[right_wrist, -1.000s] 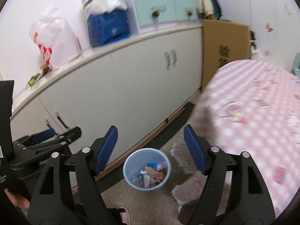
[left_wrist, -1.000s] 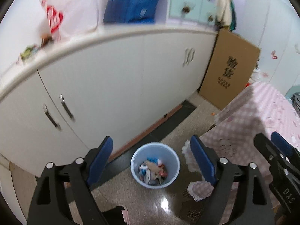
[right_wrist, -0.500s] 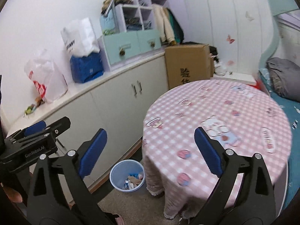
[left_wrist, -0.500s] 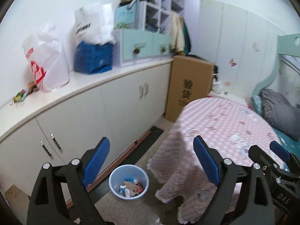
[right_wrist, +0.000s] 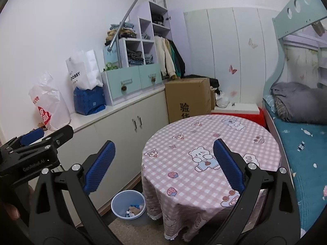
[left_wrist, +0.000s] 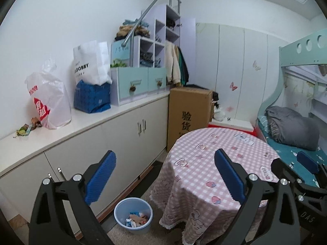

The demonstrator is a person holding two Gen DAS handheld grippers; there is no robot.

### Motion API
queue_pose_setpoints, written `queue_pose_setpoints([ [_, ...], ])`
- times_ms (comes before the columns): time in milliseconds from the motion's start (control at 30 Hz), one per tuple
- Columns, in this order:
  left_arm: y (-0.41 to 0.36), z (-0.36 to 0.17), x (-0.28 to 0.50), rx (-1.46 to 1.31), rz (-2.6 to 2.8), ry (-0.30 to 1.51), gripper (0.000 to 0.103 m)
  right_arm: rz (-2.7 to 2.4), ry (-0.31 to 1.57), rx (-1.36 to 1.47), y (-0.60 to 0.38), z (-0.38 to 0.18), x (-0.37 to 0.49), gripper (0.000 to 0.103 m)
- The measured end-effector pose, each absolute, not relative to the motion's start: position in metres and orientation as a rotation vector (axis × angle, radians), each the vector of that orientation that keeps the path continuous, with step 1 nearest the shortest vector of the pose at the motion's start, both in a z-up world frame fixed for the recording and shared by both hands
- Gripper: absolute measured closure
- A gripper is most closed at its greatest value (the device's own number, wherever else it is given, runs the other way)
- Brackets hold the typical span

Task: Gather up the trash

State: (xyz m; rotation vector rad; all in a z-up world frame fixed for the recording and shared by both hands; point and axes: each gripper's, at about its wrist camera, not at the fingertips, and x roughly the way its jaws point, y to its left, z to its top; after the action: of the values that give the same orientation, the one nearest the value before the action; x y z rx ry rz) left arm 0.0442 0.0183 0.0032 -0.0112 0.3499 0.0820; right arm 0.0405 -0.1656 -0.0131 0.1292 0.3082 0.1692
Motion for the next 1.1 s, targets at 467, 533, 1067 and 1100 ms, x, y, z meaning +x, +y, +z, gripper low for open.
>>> queue_pose_setpoints([
  [467, 0.008, 0.020, 0.008, 0.022, 0.084, 0.304, 0.008, 0.151, 0.238, 0.089, -0.169, 0.005, 0.001, 0.008],
  [533, 0.008, 0.020, 0.007, 0.022, 0.082, 0.302, 0.008, 0.149, 0.232, 0.084, -0.169, 0.006, -0.001, 0.008],
  [1067, 0.007, 0.020, 0.000, 0.036, 0.080, 0.280, 0.008, 0.157, 0.244, 0.079, -0.164, 0.004, -0.003, 0.008],
  [1100, 0.006, 0.019, -0.001, 0.036, 0.079, 0.281, 0.008, 0.156, 0.245, 0.079, -0.164, 0.004, -0.003, 0.008],
])
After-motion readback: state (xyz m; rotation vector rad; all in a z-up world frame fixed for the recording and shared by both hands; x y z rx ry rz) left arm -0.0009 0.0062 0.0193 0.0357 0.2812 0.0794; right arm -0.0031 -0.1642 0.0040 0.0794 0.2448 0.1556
